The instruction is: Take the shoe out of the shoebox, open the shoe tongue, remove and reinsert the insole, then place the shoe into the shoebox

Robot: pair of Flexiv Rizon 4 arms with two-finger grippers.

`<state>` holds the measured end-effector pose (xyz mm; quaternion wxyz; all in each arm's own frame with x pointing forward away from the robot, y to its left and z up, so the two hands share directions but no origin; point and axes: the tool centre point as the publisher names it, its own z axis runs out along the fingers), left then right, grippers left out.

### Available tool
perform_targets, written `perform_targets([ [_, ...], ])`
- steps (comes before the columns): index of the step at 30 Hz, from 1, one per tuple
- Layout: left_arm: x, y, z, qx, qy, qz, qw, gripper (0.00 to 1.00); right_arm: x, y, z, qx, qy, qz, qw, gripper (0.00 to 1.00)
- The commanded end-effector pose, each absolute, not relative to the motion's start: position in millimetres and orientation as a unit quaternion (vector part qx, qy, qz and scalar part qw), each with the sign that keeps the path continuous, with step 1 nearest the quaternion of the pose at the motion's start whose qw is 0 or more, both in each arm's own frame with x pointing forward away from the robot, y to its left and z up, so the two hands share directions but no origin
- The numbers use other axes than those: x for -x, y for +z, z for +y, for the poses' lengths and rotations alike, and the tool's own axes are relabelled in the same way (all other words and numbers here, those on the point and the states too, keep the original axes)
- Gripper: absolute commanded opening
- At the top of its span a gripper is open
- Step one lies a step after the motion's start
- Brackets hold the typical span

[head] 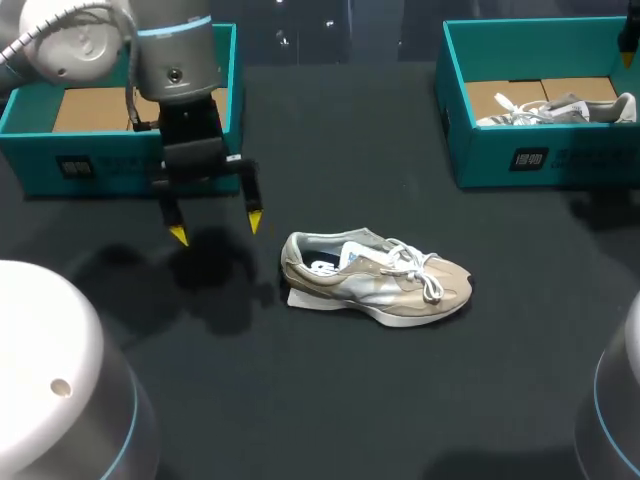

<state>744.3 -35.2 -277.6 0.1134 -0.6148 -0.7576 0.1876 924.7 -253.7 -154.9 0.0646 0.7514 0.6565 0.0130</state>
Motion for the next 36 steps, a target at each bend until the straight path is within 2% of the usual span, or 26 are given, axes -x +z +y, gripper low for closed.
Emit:
perform_targets([
  [1,-749,-287,-25,0.494,0.299,-0.813,0.073,1.0,-924,-155,-254,-0.752,0.013,0.656,0.065,1.0],
  [3,-749,-288,-22,0.44,0.326,-0.836,0.042,1.0,-924,-155,-254,-0.752,0.013,0.656,0.065,1.0],
  [5,-755,-287,-17,0.293,0.369,-0.882,-0.016,1.0,-924,-155,-254,-0.752,0.013,0.656,0.065,1.0],
  [6,-755,-286,-13,0.286,0.37,-0.883,-0.044,1.0,-924,-155,-254,-0.752,0.013,0.656,0.065,1.0],
  [17,-755,-286,-13,0.286,0.37,-0.883,-0.044,1.0,-924,-155,-254,-0.752,0.013,0.656,0.065,1.0],
  [21,-748,-302,-14,0.172,0.391,-0.903,-0.054,1.0,-924,-155,-254,-0.752,0.013,0.656,0.065,1.0],
  [36,-742,-333,5,-0.019,0.466,-0.884,-0.04,1.0,-924,-155,-254,-0.752,0.013,0.656,0.065,1.0],
])
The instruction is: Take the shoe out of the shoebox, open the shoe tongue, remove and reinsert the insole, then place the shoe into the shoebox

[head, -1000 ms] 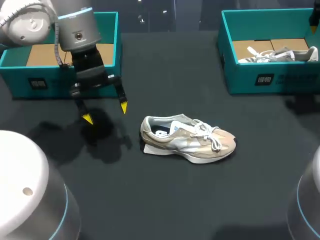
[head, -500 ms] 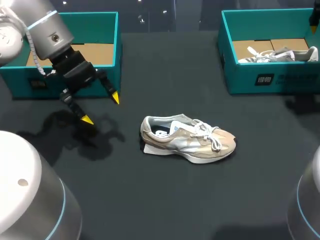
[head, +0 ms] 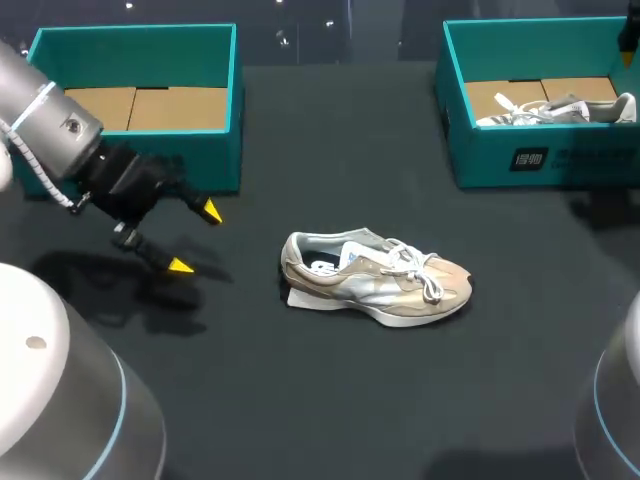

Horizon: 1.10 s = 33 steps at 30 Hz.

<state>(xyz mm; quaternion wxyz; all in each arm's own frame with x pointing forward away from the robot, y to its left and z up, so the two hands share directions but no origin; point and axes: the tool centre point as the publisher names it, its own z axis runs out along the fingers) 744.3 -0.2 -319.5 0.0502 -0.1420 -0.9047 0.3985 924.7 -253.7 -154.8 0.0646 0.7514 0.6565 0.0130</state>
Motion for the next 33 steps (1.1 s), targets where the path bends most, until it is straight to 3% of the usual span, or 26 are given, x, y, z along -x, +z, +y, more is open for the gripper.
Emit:
perform_targets([
  [1,-743,-335,6,-0.024,0.472,-0.881,-0.038,1.0,-924,-155,-254,-0.752,0.013,0.656,0.065,1.0],
  [12,-755,-363,8,-0.032,0.508,-0.861,0.005,1.0,-924,-155,-254,-0.752,0.013,0.656,0.065,1.0],
  [33,-765,-386,3,-0.01,0.516,-0.856,0.013,1.0,-924,-155,-254,-0.752,0.013,0.656,0.065,1.0],
])
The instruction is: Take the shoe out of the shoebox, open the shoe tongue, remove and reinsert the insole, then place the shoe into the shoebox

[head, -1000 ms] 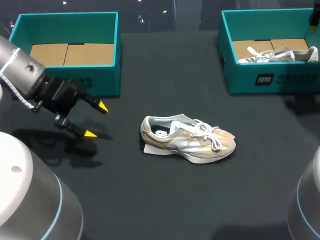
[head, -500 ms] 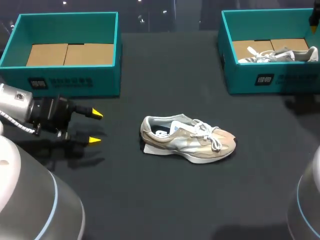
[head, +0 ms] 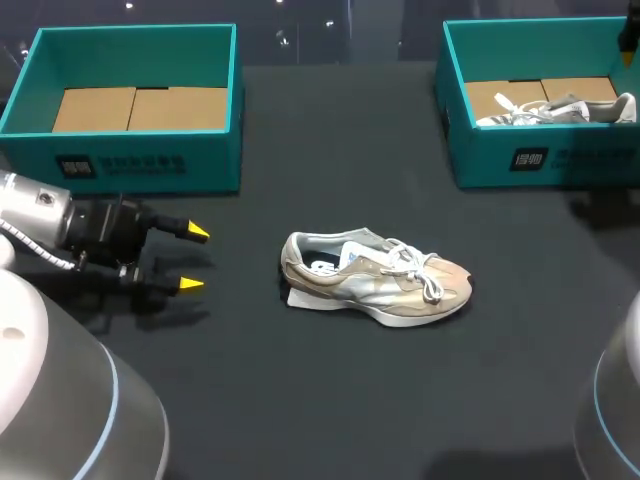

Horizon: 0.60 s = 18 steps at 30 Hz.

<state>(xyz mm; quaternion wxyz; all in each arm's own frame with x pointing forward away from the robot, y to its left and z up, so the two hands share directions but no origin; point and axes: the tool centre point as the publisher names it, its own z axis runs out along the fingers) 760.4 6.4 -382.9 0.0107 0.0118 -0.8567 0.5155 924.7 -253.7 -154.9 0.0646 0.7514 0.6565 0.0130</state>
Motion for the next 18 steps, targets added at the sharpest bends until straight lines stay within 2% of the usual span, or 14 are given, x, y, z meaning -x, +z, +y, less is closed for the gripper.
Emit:
perform_targets([
  [1,-766,-387,2,-0.009,0.517,-0.856,0.013,1.0,-924,-155,-254,-0.752,0.013,0.656,0.065,1.0],
  [18,-773,-399,-37,0.002,0.523,-0.852,0.025,1.0,-924,-155,-254,-0.752,0.013,0.656,0.065,1.0],
])
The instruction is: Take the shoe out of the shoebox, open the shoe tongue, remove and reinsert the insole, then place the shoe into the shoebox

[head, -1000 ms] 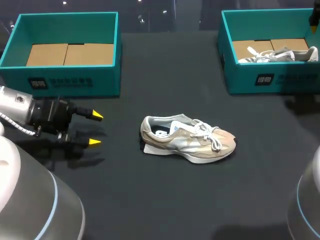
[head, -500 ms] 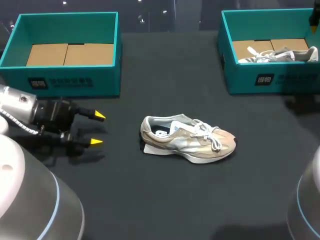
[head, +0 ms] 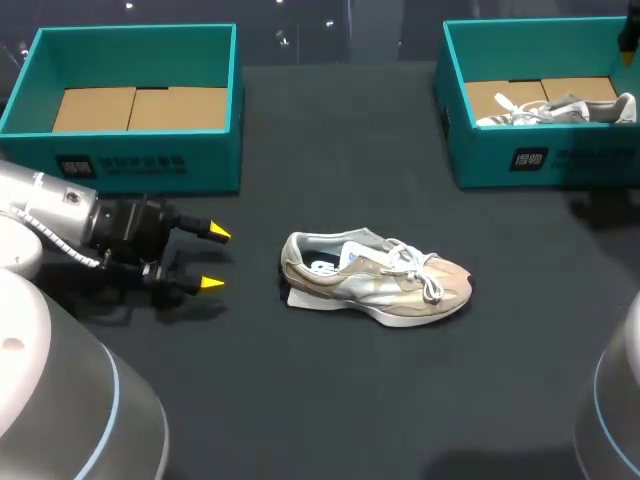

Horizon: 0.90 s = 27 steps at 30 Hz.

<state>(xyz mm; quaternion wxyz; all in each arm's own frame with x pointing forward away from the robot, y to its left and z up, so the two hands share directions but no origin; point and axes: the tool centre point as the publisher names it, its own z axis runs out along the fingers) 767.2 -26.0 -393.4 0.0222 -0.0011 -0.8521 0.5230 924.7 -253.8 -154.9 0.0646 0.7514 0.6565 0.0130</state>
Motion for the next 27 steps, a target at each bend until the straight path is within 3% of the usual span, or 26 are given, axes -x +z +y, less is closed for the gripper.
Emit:
perform_targets([
  [1,-774,-400,-41,0.003,0.523,-0.852,0.026,1.0,-924,-155,-254,-0.752,0.013,0.656,0.065,1.0],
  [27,-773,-403,-109,0.031,0.536,-0.843,0.04,1.0,-924,-155,-254,-0.752,0.013,0.656,0.065,1.0],
])
